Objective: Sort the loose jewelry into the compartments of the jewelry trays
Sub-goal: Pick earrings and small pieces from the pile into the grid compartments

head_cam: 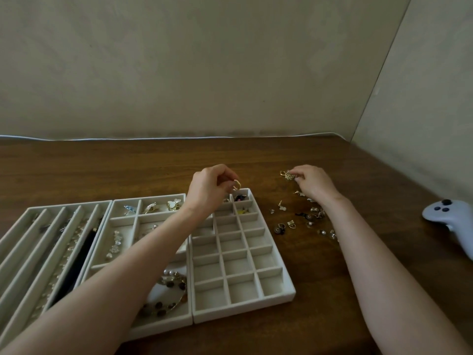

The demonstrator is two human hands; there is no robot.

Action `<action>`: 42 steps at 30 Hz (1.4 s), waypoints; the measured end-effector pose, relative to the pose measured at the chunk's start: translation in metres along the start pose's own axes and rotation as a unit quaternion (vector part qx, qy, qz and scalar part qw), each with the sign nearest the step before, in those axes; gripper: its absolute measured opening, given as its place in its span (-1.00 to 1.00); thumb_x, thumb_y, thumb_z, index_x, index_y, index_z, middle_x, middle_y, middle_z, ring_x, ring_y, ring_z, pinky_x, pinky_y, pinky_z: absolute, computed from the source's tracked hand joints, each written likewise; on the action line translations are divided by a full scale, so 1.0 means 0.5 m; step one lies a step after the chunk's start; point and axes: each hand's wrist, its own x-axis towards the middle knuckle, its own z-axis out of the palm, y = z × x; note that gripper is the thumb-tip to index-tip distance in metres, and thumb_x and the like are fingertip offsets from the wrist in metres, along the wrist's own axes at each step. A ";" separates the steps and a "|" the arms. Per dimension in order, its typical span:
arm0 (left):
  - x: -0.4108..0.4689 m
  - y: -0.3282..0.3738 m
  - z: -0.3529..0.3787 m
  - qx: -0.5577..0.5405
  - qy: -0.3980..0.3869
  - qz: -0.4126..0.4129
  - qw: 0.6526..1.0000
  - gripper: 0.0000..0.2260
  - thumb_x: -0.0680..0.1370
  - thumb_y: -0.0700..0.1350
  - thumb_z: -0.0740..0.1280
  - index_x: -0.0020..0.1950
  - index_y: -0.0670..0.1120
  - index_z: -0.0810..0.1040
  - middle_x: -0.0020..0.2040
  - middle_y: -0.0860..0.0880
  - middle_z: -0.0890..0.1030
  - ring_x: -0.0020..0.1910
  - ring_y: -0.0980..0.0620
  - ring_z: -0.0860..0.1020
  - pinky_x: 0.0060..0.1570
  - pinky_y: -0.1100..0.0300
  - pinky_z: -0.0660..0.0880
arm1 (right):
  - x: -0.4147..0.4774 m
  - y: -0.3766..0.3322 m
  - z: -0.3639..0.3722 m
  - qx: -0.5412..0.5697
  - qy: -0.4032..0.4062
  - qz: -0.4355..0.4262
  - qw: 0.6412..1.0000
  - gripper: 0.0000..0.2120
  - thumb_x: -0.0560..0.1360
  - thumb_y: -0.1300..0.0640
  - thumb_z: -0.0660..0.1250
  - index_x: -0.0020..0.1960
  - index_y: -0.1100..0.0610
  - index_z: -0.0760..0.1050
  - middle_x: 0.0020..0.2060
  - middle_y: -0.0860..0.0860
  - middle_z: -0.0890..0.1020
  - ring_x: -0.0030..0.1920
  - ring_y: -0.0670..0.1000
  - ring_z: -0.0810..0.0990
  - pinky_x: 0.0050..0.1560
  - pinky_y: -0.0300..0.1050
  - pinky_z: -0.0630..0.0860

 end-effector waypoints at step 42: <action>0.020 -0.013 -0.078 0.287 -0.156 -0.085 0.941 -0.91 0.48 -0.16 0.38 -0.19 -0.01 0.53 -0.22 0.06 0.54 -0.17 0.08 0.52 -0.18 0.21 0.44 | -0.036 -0.085 0.022 -0.012 0.008 -0.111 0.994 -0.79 0.51 0.29 0.31 0.10 0.11 0.60 0.08 0.02 0.56 0.15 -0.01 0.51 0.20 -0.10 0.46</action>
